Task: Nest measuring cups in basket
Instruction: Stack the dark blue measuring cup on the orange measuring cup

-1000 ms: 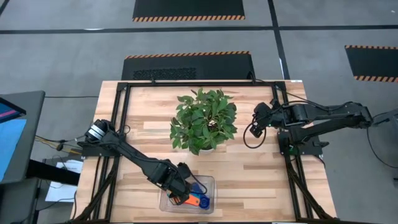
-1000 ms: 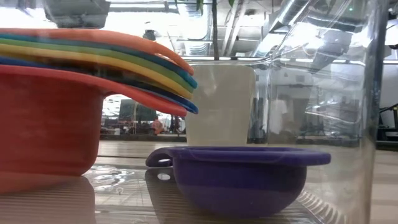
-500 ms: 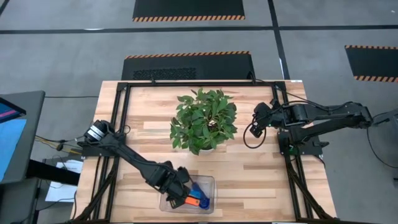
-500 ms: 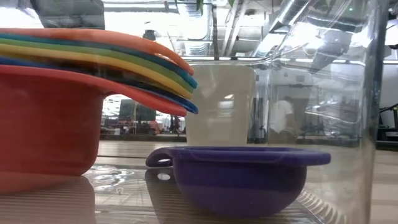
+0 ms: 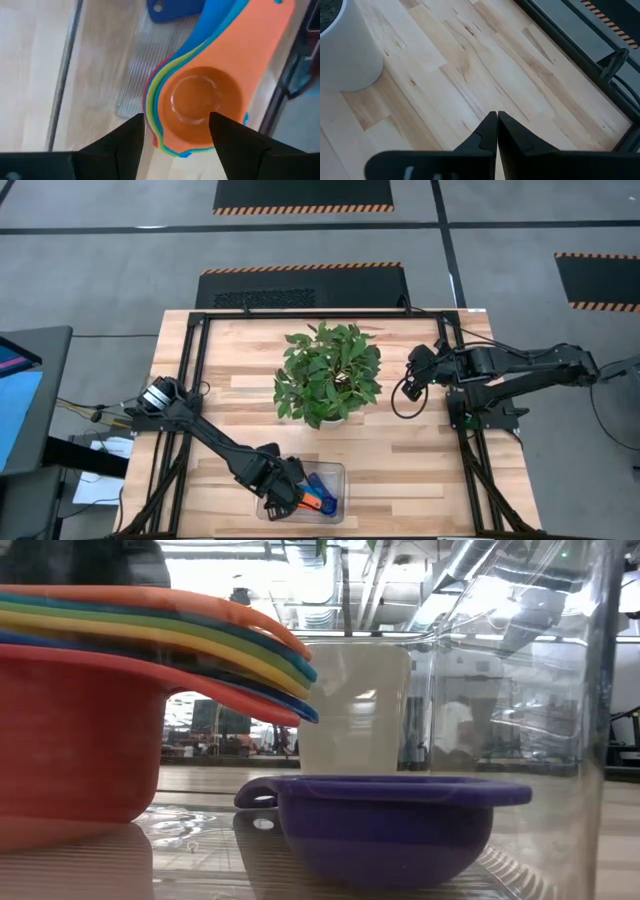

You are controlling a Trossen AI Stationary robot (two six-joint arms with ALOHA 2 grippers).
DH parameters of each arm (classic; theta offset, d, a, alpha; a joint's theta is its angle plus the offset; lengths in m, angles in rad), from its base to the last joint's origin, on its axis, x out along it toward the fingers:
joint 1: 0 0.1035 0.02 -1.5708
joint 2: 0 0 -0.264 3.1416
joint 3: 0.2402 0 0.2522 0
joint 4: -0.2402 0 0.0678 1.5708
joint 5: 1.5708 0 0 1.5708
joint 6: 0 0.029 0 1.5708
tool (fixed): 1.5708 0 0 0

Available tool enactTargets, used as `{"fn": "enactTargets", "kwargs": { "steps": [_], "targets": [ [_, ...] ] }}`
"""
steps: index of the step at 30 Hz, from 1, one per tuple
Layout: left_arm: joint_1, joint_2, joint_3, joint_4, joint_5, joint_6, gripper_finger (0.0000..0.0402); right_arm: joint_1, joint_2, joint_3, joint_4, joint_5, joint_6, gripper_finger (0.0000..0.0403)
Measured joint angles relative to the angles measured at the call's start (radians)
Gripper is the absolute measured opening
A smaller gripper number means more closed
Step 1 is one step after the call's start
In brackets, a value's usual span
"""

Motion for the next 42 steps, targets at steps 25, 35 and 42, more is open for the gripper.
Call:
{"fn": "enactTargets", "kwargs": {
  "steps": [25,35,42],
  "targets": [
    [0.048,0.094,0.002,0.046,0.062,0.026,0.0213,0.005,0.000,0.000,0.005,-0.001,0.002,0.0033],
    [0.049,0.097,0.002,0.094,0.091,0.147,0.0212,0.005,0.000,0.000,0.004,-0.008,0.002,0.0033],
    [0.049,0.098,0.001,0.093,0.118,0.186,0.0209,0.005,0.000,0.000,0.004,-0.008,0.000,0.0033]
  ]
}}
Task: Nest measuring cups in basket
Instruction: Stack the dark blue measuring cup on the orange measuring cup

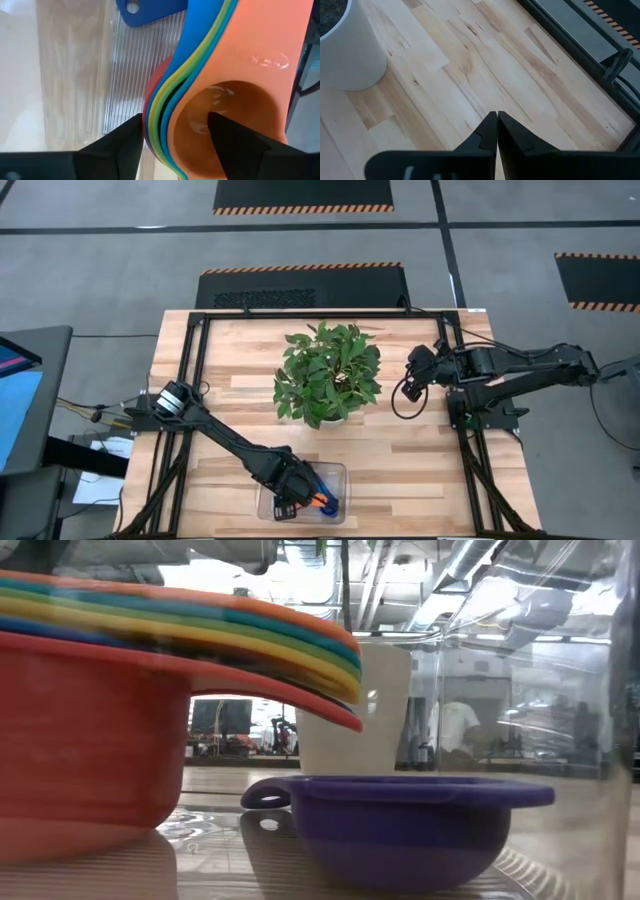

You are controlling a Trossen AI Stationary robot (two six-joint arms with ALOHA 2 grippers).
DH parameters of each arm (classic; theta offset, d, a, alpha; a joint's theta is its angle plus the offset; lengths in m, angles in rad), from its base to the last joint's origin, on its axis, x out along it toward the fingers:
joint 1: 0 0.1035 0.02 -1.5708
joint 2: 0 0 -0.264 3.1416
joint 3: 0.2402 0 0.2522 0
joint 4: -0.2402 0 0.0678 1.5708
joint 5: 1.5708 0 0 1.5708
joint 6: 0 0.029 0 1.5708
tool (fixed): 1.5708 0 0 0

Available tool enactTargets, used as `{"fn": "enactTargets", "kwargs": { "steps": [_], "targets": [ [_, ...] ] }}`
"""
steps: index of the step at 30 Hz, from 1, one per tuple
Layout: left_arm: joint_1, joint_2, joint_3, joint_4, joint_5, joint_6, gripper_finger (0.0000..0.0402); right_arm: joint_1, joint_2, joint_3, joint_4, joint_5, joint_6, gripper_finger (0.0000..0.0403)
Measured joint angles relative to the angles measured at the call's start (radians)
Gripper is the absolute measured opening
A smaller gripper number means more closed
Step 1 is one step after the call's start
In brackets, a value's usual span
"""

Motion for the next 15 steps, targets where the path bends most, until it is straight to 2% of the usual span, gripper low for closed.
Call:
{"fn": "enactTargets", "kwargs": {
  "steps": [4,15],
  "targets": [
    [0.000,0.000,0.000,-0.003,-0.006,-0.003,0.0183,0.000,0.000,0.000,0.000,0.000,0.000,0.0033],
    [0.007,0.000,0.000,0.000,-0.033,0.004,0.0068,0.000,0.000,0.000,0.000,0.000,0.000,0.0033]
  ]
}}
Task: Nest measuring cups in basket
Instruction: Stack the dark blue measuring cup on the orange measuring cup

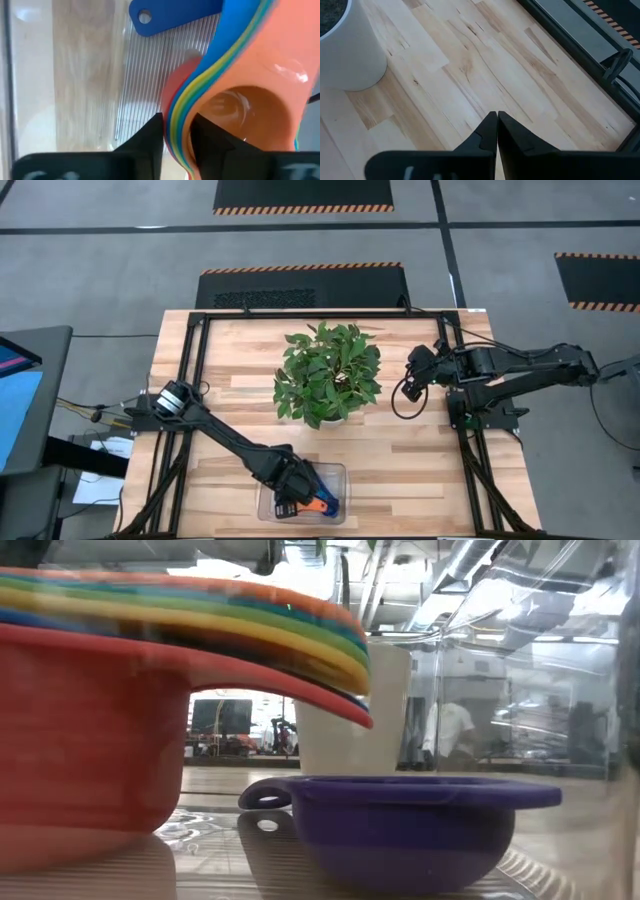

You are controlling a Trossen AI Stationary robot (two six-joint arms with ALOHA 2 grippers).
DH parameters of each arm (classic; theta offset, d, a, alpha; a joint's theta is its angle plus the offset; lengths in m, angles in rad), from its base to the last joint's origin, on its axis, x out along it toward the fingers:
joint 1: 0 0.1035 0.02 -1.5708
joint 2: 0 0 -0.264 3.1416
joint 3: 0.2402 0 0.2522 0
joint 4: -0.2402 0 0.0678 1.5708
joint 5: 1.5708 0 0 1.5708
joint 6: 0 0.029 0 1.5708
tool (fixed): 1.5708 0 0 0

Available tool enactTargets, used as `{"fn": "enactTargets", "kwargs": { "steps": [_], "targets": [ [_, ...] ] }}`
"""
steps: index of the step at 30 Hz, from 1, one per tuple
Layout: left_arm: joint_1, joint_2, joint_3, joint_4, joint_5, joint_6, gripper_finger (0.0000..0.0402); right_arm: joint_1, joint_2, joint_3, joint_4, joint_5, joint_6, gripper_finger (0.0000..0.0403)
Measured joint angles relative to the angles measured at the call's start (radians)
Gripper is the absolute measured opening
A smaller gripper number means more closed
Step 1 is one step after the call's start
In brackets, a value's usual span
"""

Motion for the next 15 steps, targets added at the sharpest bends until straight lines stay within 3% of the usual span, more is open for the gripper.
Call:
{"fn": "enactTargets", "kwargs": {
  "steps": [4,15],
  "targets": [
    [0.010,-0.001,0.000,0.003,0.007,-0.001,0.0040,0.000,0.000,0.000,0.000,0.000,0.000,0.0033],
    [0.031,-0.001,0.000,-0.002,0.010,-0.022,0.0039,0.000,0.000,0.000,0.000,0.000,0.000,0.0033]
  ]
}}
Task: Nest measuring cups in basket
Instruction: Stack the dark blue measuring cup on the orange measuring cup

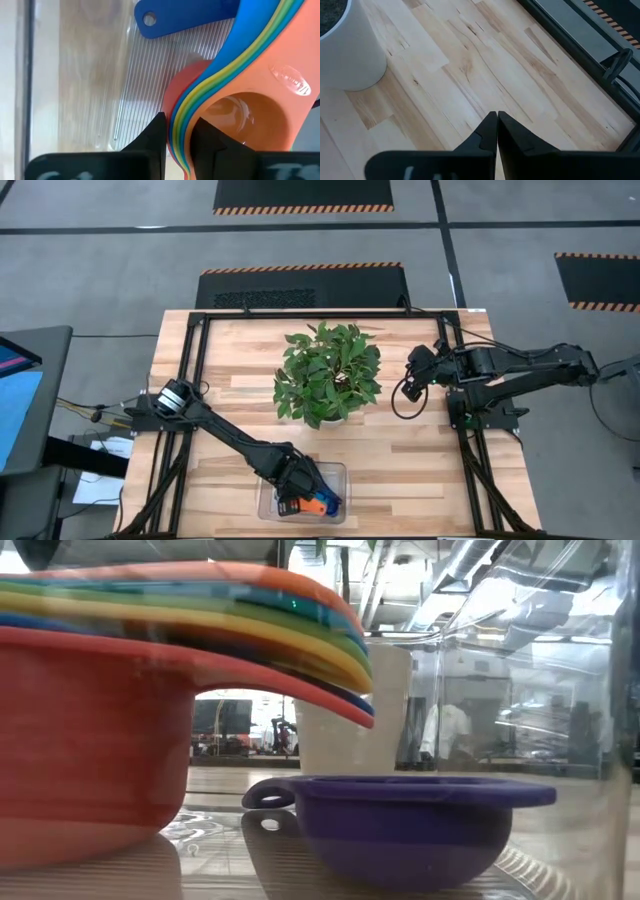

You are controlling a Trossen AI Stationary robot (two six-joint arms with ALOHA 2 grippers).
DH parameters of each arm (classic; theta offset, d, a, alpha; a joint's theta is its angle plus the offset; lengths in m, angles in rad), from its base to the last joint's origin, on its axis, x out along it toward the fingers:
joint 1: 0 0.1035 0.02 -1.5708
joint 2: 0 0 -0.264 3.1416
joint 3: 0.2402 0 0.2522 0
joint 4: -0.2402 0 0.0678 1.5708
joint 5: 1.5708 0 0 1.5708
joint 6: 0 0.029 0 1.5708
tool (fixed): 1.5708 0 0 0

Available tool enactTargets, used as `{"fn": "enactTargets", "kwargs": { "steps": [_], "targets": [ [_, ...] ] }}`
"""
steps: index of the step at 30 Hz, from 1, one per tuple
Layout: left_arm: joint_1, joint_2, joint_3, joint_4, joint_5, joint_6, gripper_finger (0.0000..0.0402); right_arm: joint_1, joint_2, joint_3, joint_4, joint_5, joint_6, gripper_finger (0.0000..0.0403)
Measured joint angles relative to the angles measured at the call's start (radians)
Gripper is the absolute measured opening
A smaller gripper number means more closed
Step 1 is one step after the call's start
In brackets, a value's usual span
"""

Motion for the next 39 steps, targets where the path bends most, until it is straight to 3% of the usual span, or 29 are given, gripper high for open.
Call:
{"fn": "enactTargets", "kwargs": {
  "steps": [26,28,35,39],
  "targets": [
    [-0.009,0.004,0.031,-0.008,0.039,-0.066,0.0039,0.000,0.000,0.000,0.000,-0.009,-0.024,0.0033],
    [-0.009,0.003,0.020,-0.002,0.041,-0.075,0.0059,0.000,0.000,0.000,0.000,-0.015,-0.025,0.0033],
    [-0.010,0.001,0.004,-0.005,0.050,-0.059,0.0190,0.000,0.000,0.000,0.000,-0.015,-0.027,0.0033],
    [-0.010,0.000,0.004,-0.003,0.049,-0.056,0.0235,0.000,0.000,0.000,0.001,-0.015,-0.027,0.0033]
  ]
}}
